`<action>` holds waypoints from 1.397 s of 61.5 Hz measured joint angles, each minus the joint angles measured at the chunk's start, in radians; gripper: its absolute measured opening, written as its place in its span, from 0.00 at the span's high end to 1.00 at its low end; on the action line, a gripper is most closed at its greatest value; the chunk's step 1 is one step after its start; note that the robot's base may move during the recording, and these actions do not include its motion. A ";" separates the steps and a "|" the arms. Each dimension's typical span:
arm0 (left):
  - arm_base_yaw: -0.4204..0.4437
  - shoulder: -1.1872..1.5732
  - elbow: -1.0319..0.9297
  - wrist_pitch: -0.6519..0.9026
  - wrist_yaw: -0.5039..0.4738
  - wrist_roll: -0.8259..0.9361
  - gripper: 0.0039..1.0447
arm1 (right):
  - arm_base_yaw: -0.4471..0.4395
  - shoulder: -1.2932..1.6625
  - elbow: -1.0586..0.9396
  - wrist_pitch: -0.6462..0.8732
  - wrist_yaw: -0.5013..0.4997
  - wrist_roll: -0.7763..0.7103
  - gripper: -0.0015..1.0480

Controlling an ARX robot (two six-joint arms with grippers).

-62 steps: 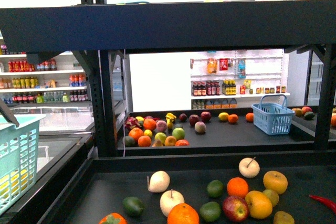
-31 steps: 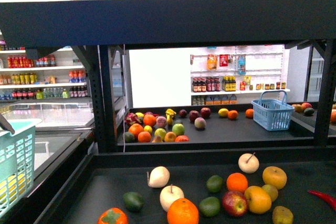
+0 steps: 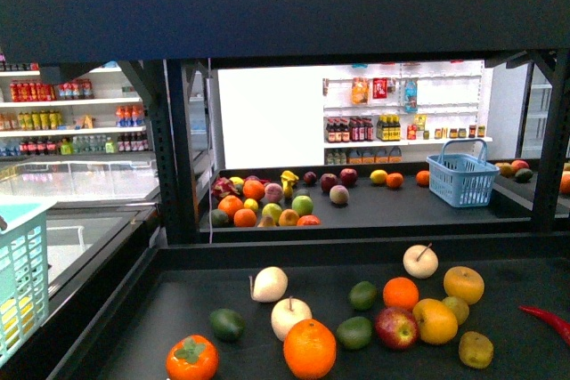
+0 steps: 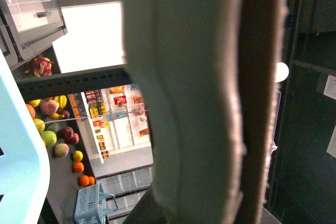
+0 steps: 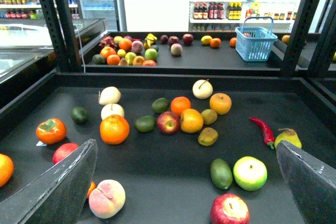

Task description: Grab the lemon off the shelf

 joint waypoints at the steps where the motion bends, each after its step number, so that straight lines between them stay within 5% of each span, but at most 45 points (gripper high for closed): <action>1: 0.001 0.000 -0.003 -0.001 0.005 0.016 0.80 | 0.000 0.000 0.000 0.000 0.000 0.000 0.02; 25: 0.002 -0.069 -0.010 -0.149 0.000 0.137 0.06 | 0.000 0.000 0.000 0.000 0.000 0.000 0.02; 43: 0.004 -0.193 -0.027 -0.285 0.006 0.182 0.07 | 0.000 0.000 0.000 0.000 0.000 0.000 0.02; 64: 0.014 -0.383 -0.085 -0.709 -0.062 0.496 0.07 | 0.000 0.000 0.000 0.000 0.000 0.000 0.02; 86: -0.013 -0.369 -0.090 -0.774 -0.103 0.562 0.07 | 0.000 0.000 0.000 0.000 0.000 0.000 0.02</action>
